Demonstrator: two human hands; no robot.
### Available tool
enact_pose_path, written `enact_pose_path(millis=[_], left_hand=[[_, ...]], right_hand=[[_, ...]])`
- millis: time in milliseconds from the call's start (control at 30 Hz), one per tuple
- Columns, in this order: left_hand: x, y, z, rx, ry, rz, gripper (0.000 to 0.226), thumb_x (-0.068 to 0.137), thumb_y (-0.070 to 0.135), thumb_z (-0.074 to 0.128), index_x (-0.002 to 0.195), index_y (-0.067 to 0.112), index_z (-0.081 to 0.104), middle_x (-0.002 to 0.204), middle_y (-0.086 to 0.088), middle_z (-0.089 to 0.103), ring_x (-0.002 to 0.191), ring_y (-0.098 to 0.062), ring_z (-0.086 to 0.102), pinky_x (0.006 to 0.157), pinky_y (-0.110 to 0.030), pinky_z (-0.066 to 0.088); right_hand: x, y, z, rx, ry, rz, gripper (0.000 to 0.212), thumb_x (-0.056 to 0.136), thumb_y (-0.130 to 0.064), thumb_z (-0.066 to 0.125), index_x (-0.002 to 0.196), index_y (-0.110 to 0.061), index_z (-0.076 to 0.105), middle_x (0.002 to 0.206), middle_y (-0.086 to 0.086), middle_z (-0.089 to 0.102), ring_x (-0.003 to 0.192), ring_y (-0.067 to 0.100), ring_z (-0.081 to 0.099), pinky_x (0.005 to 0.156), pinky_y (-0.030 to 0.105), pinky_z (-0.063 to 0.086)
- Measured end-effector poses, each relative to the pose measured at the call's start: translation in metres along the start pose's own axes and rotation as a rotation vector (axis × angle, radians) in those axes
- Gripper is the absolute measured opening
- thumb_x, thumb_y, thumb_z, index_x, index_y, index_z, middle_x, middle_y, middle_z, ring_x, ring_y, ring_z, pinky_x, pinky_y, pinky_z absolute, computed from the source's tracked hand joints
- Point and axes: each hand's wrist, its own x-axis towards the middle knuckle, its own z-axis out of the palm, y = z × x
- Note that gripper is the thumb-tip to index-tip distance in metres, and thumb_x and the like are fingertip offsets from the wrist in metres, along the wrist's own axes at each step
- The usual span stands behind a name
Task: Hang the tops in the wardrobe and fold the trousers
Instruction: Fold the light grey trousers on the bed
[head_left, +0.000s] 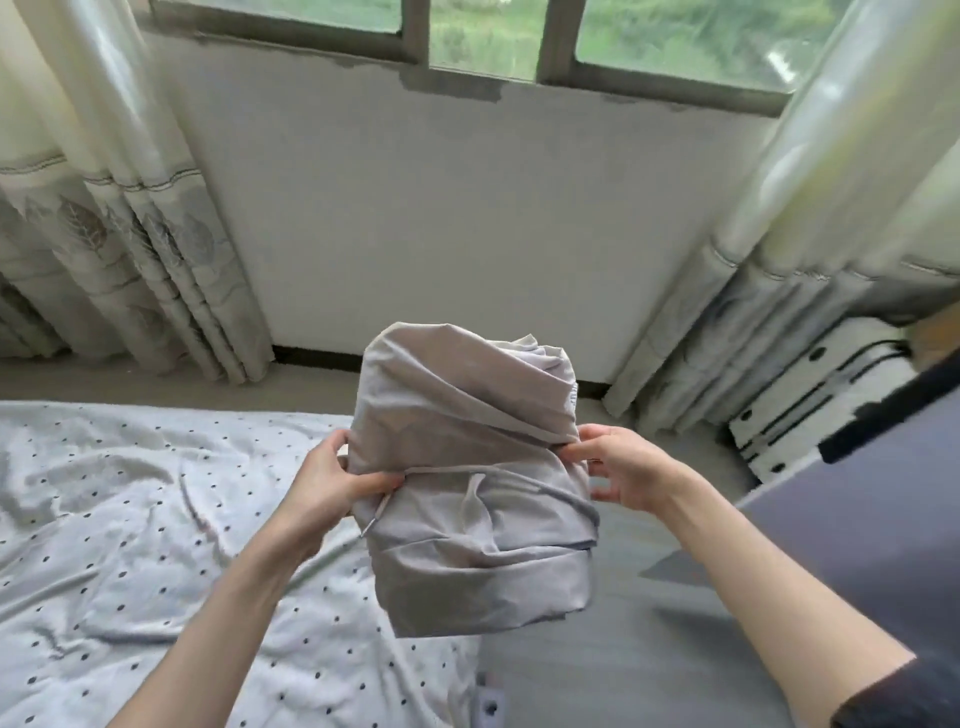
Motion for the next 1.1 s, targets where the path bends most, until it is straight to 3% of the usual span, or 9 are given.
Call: enact_pose_path(millis=[167,300,400,500,600,767,933,1100], left_hand=[[-0.037,0.055,0.101,0.097,-0.235,0.108,0.064,0.04,0.027,0.084,0.095,0.011,0.055,0.085,-0.011,0.07,0.076,-0.022,0.067,0.059,-0.031,0.051],[-0.066,0.106,0.218,0.14,-0.472,0.225,0.05,0.061,0.008,0.086,0.098,0.004,0.053,0.082,-0.009,0.067,0.06,-0.007,0.063,0.046,-0.015,0.042],[-0.083,0.131,0.282,0.152,-0.575,0.304,0.04,0.071,0.001,0.079,0.1,0.002,0.052,0.082,-0.01,0.066,0.054,-0.005,0.059,0.04,-0.011,0.038],[-0.111,0.155,0.366,0.198,-0.701,0.384,0.043,0.071,0.001,0.079,0.102,-0.001,0.051,0.084,-0.012,0.067,0.062,-0.014,0.061,0.046,-0.019,0.046],[-0.153,0.188,0.449,0.236,-0.843,0.48,0.052,0.06,0.013,0.087,0.099,0.005,0.053,0.091,-0.012,0.069,0.076,-0.023,0.065,0.062,-0.033,0.051],[-0.222,0.248,0.551,0.196,-0.988,0.626,0.058,0.048,0.026,0.085,0.095,0.011,0.054,0.097,-0.009,0.068,0.083,-0.022,0.066,0.062,-0.031,0.049],[-0.283,0.307,0.621,0.166,-1.109,0.752,0.072,0.041,0.035,0.087,0.1,0.01,0.055,0.1,-0.01,0.066,0.084,-0.031,0.065,0.069,-0.05,0.053],[-0.349,0.357,0.701,0.065,-1.276,0.857,0.049,0.068,0.011,0.083,0.109,0.01,0.056,0.103,-0.005,0.065,0.084,-0.016,0.062,0.063,-0.025,0.047]], right_hand=[[-0.109,0.026,-0.095,0.135,0.23,-0.064,0.022,0.082,-0.002,0.064,0.099,-0.017,0.063,0.082,-0.003,0.063,0.073,0.009,0.055,0.059,0.022,0.045],[-0.209,0.056,-0.187,0.278,0.472,-0.146,0.024,0.083,-0.003,0.064,0.101,-0.017,0.064,0.088,-0.004,0.065,0.079,0.011,0.057,0.069,0.026,0.047],[-0.261,0.073,-0.229,0.353,0.575,-0.184,0.03,0.083,-0.003,0.063,0.11,-0.014,0.064,0.086,-0.004,0.066,0.063,0.006,0.06,0.06,0.022,0.047],[-0.326,0.094,-0.278,0.408,0.756,-0.219,0.032,0.083,-0.001,0.06,0.112,-0.014,0.063,0.082,-0.003,0.064,0.063,0.007,0.059,0.065,0.026,0.044],[-0.391,0.115,-0.331,0.481,0.937,-0.276,0.028,0.083,-0.001,0.06,0.108,-0.015,0.062,0.088,0.001,0.063,0.08,0.014,0.057,0.071,0.029,0.045],[-0.484,0.122,-0.393,0.5,1.166,-0.371,0.02,0.083,-0.004,0.062,0.099,-0.017,0.064,0.091,0.003,0.063,0.084,0.017,0.057,0.073,0.029,0.045],[-0.567,0.117,-0.428,0.474,1.356,-0.472,0.019,0.083,-0.007,0.065,0.098,-0.018,0.065,0.089,0.001,0.067,0.084,0.017,0.059,0.072,0.03,0.046],[-0.645,0.114,-0.461,0.492,1.551,-0.52,0.02,0.083,-0.009,0.065,0.102,-0.016,0.064,0.097,0.002,0.067,0.088,0.017,0.059,0.069,0.029,0.046]])
